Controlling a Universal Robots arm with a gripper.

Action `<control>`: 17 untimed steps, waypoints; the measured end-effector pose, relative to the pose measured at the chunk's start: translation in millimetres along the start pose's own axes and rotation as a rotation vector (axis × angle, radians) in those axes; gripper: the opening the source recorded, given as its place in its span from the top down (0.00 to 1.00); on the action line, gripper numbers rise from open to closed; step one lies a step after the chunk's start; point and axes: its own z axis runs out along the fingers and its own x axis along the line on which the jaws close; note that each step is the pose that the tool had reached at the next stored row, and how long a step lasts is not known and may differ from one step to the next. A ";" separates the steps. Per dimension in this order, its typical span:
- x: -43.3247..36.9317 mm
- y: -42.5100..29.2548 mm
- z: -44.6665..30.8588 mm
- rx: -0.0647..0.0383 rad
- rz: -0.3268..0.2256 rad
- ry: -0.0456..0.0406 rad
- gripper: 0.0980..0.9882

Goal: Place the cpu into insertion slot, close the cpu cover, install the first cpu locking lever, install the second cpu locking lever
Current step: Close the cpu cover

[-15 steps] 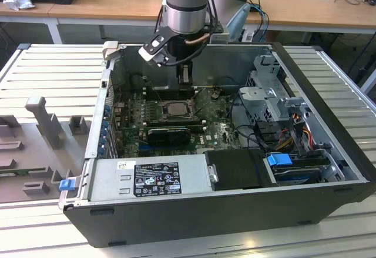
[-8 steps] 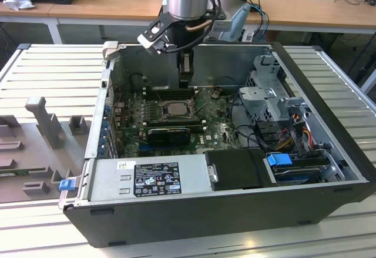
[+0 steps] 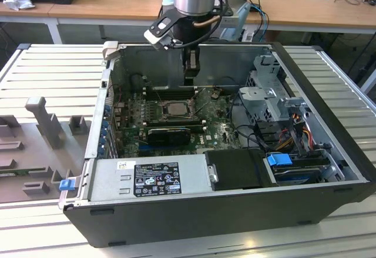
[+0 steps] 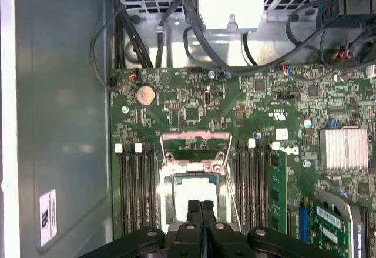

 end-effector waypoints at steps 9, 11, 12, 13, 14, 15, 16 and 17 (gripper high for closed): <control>0.3 10.8 0.2 0.001 0.000 -0.0001 0.99; 0.4 12.3 0.2 0.001 0.000 0.0000 0.99; 0.4 13.3 0.3 0.001 0.000 0.0000 0.99; 0.4 13.7 0.3 0.001 0.000 0.0000 0.99; 0.4 14.2 0.3 0.001 0.000 -0.0001 0.99; 0.5 14.9 0.3 0.001 0.000 -0.0001 0.99; 0.5 15.4 0.3 0.001 0.000 0.0000 0.99; 0.5 15.8 0.3 0.001 0.000 -0.0001 0.99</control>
